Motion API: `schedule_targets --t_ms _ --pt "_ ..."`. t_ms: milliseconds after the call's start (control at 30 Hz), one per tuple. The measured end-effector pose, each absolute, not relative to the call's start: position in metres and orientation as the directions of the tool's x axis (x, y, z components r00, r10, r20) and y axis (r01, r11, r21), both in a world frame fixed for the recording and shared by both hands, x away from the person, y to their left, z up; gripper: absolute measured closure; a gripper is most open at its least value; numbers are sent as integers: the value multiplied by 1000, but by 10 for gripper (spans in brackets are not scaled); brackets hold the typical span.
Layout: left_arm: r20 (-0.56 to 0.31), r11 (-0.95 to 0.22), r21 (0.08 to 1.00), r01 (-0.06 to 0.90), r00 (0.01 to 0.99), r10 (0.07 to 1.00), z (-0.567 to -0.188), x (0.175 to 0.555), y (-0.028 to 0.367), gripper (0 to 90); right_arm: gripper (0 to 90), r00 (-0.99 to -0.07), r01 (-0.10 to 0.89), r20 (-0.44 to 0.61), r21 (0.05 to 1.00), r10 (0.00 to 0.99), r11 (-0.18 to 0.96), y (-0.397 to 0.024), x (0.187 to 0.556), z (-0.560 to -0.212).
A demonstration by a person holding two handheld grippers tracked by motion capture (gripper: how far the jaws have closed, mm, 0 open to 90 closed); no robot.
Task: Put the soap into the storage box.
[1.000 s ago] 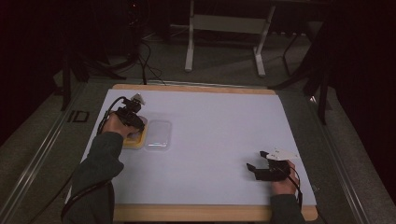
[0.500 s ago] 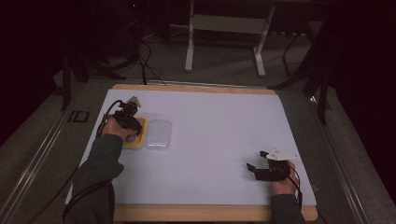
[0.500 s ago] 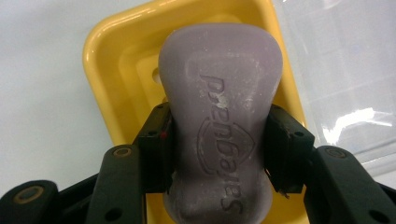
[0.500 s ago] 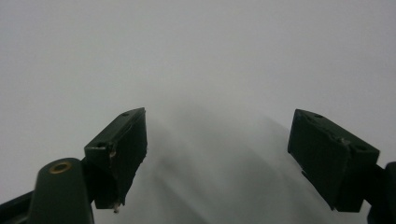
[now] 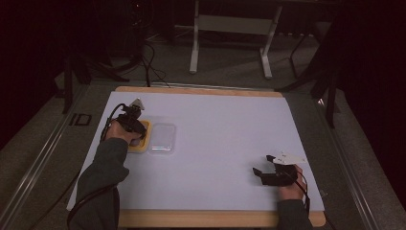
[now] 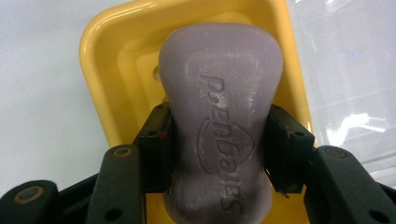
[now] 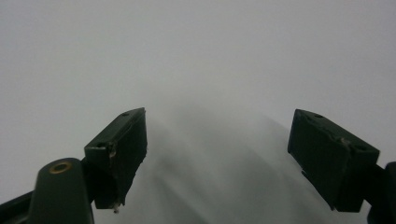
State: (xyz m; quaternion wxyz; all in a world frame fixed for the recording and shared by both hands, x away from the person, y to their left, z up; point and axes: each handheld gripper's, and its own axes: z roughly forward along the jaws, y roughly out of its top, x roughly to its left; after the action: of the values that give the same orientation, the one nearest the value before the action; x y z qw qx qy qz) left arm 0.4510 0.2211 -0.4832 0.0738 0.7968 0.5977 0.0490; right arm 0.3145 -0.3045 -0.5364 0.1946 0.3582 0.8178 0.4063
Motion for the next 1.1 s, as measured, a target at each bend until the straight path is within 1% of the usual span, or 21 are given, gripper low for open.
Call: schedule_targets --t_ms 267,433,767,1100 --pt "-9 -261 176 949 267 964 -489 450 224 498 194 -669 427 -29 804 743 415 -304 315 -536" --pt "-25 -246 178 953 255 967 -490 450 226 490 194 -669 426 -31 803 743 417 -304 314 -536" --pt "-40 -241 178 954 252 967 -491 451 226 434 194 -668 428 -30 802 743 417 -304 314 -536" --pt "-44 -237 199 951 250 967 -486 449 228 406 194 -668 428 -31 801 743 418 -304 314 -536"
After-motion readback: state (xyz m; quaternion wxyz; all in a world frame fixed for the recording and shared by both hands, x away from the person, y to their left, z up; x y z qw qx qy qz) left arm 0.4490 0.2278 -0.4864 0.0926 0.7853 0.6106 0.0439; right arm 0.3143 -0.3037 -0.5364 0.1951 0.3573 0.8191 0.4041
